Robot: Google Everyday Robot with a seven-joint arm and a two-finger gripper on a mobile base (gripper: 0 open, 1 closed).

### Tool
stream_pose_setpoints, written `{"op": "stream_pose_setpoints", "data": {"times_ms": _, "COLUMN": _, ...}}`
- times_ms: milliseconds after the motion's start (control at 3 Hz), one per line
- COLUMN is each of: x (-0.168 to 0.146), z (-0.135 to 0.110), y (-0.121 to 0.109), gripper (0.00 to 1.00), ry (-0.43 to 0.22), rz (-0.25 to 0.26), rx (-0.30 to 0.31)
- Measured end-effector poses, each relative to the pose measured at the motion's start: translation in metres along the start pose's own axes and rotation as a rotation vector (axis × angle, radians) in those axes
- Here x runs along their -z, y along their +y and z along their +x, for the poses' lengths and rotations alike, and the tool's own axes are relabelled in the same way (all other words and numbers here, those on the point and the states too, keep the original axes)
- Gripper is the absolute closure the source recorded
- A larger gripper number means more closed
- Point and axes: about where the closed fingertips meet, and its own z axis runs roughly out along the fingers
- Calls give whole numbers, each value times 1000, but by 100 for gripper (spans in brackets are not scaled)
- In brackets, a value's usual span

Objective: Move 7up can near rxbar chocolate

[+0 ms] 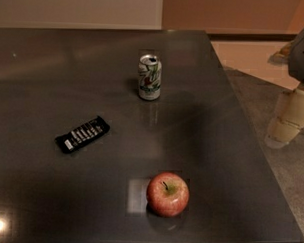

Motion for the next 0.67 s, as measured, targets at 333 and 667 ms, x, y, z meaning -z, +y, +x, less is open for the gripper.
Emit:
{"op": "stream_pose_setpoints", "data": {"times_ms": 333, "x": -12, "z": -30, "y": -22, "gripper": 0, "ry": -73, "rz": -15, "rx": 24}}
{"op": "stream_pose_setpoints", "data": {"times_ms": 667, "x": -25, "z": -58, "y": -39, "gripper": 0, "ry": -135, "rz": -34, "rx": 47}}
